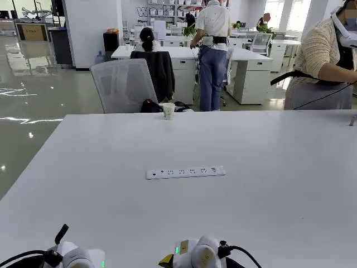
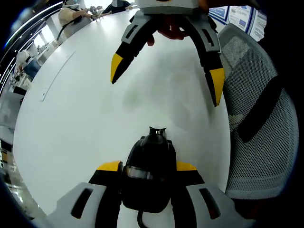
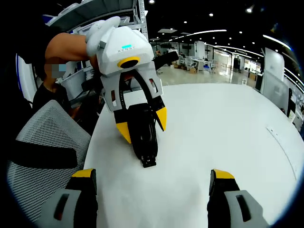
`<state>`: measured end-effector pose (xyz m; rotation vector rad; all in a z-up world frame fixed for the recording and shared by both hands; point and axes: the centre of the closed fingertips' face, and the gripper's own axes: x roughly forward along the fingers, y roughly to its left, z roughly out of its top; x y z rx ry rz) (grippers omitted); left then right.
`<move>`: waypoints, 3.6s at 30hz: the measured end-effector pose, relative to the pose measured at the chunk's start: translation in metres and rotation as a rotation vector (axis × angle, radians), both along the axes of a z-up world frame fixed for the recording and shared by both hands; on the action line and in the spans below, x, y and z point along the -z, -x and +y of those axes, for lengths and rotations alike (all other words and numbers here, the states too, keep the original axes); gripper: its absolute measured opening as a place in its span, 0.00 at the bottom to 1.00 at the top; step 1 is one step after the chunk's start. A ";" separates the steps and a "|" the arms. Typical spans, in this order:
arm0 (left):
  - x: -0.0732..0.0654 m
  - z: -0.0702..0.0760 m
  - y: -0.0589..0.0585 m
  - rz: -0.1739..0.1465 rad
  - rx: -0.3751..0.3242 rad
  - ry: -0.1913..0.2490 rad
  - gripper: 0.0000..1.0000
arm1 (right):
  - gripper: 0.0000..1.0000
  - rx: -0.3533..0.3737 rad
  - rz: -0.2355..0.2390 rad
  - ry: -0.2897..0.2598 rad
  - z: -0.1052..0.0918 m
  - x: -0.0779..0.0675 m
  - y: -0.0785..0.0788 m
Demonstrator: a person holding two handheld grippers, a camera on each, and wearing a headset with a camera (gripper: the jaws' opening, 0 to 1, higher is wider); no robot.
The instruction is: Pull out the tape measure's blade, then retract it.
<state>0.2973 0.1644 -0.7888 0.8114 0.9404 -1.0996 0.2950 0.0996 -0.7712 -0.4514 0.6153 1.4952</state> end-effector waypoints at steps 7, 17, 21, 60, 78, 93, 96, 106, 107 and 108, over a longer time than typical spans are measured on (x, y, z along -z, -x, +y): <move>0.000 -0.001 -0.001 0.009 0.000 0.038 0.35 | 0.85 -0.024 0.020 0.051 0.009 0.015 0.003; -0.001 -0.003 -0.002 0.002 -0.012 0.067 0.36 | 0.58 -0.094 -0.035 0.080 0.016 0.025 0.007; -0.001 -0.003 -0.002 0.004 -0.012 0.070 0.36 | 0.51 -0.102 -0.034 0.076 0.024 0.025 0.008; -0.003 -0.003 -0.003 -0.004 -0.039 0.106 0.36 | 0.10 -0.169 -0.081 0.134 0.040 0.036 0.008; -0.004 -0.002 -0.002 -0.016 -0.051 0.110 0.36 | 0.10 -0.151 -0.081 0.166 0.032 0.037 0.008; -0.002 -0.004 -0.002 -0.011 -0.059 0.092 0.36 | 0.10 -0.155 -0.053 0.183 0.021 0.038 0.005; -0.002 -0.004 -0.002 -0.012 -0.061 0.092 0.36 | 0.10 -0.151 -0.048 0.187 0.018 0.038 0.004; -0.002 -0.004 -0.003 -0.011 -0.062 0.091 0.36 | 0.10 -0.141 -0.043 0.199 0.013 0.040 0.004; -0.002 -0.004 -0.002 -0.011 -0.062 0.091 0.36 | 0.10 -0.141 -0.042 0.201 0.012 0.040 0.004; -0.002 -0.004 -0.003 -0.010 -0.062 0.091 0.36 | 0.10 -0.141 -0.043 0.202 0.011 0.040 0.004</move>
